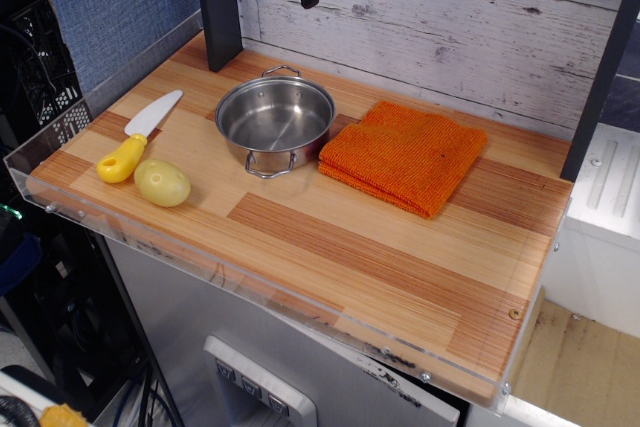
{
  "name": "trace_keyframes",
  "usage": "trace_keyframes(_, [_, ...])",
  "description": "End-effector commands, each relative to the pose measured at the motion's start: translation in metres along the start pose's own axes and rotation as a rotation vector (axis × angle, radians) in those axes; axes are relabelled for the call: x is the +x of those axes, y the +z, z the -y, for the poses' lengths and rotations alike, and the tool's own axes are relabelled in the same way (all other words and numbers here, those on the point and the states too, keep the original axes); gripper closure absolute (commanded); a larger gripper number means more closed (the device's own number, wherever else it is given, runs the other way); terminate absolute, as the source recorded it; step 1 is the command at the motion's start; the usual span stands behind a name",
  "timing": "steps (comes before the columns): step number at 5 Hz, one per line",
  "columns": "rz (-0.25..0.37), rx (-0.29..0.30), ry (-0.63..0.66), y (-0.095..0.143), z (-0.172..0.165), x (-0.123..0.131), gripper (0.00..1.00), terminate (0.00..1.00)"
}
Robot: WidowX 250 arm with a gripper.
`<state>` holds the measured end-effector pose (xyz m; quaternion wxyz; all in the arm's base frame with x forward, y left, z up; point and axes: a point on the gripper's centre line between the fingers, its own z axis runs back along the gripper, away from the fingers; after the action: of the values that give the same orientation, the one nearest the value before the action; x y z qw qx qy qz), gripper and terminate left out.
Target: Put the silver pot on the orange cloth.
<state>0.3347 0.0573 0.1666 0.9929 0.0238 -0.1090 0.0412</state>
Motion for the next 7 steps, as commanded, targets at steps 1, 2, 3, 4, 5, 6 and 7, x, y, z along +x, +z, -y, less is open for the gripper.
trace_keyframes(1, [0.000, 0.000, 0.000, 0.000, 0.000, 0.000, 0.00, 0.00])
trace_keyframes(2, [-0.049, 0.026, 0.058, -0.026, -0.030, -0.009, 0.00, 0.00])
trace_keyframes(3, [-0.066, 0.039, 0.112, -0.039, -0.054, -0.014, 0.00, 0.00])
trace_keyframes(4, [-0.065, 0.062, 0.156, -0.050, -0.078, -0.020, 0.00, 0.00])
trace_keyframes(5, [-0.078, 0.071, 0.194, -0.077, -0.092, -0.016, 0.00, 0.00])
trace_keyframes(6, [-0.104, 0.040, 0.189, -0.099, -0.090, -0.001, 0.00, 0.00])
trace_keyframes(7, [-0.108, 0.039, 0.150, -0.112, -0.080, 0.017, 0.00, 0.00])
